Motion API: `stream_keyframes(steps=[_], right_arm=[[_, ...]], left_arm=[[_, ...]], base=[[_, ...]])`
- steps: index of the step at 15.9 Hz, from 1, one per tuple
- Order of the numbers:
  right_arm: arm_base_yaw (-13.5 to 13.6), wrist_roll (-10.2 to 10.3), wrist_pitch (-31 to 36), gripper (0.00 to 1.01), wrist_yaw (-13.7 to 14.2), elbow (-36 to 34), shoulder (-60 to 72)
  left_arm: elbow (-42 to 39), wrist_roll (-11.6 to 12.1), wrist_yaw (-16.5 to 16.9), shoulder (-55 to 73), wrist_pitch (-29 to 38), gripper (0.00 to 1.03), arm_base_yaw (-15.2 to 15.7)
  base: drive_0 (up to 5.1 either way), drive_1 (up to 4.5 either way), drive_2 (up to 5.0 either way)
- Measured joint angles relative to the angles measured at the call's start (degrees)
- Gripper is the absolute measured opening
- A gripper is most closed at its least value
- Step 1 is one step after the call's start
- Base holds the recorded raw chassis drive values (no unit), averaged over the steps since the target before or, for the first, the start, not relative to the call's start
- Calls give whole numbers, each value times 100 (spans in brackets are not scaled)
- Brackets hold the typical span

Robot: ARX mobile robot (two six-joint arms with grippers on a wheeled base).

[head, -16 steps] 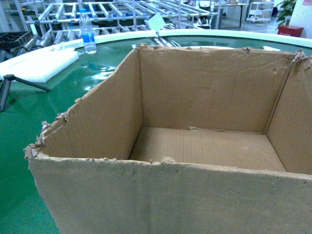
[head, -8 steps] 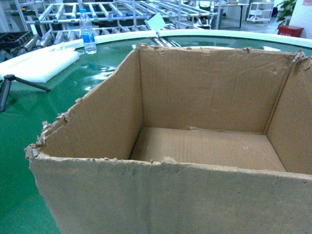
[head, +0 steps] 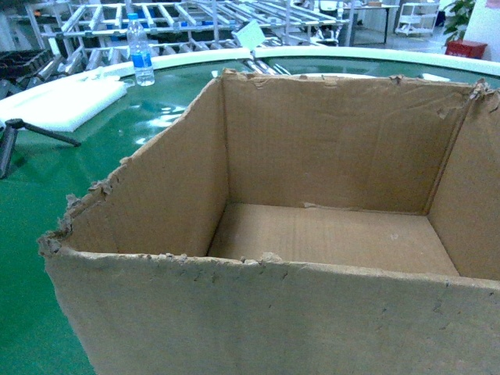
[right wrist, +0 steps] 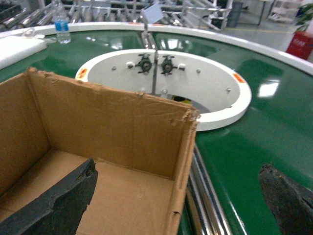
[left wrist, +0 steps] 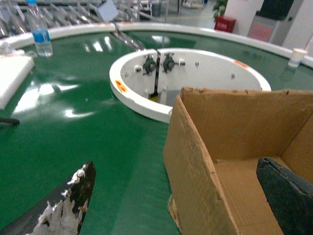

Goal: Sort boxes to right shelf from conveyor

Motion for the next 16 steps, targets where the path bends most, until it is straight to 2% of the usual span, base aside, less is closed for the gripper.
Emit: stream_keyframes(steps=[1, 2, 7, 11, 16], right_arm=[[15, 26, -258, 98, -133, 304, 407], [24, 20, -431, 98, -11, 466, 590], [131, 72, -664, 98, 90, 669, 949], [197, 164, -931, 98, 68, 717, 1182], [247, 223, -975, 98, 186, 717, 1392]], left_arm=[[352, -74, 184, 459, -251, 98, -81], [570, -87, 284, 669, -382, 98, -136], [879, -219, 695, 1045, -660, 98, -232], [953, -317, 708, 1344, -1010, 98, -315], [927, -450, 970, 1596, -1088, 98, -345]], base=[[0, 0, 0], [0, 0, 0], [0, 0, 0], [0, 0, 0], [0, 0, 0]])
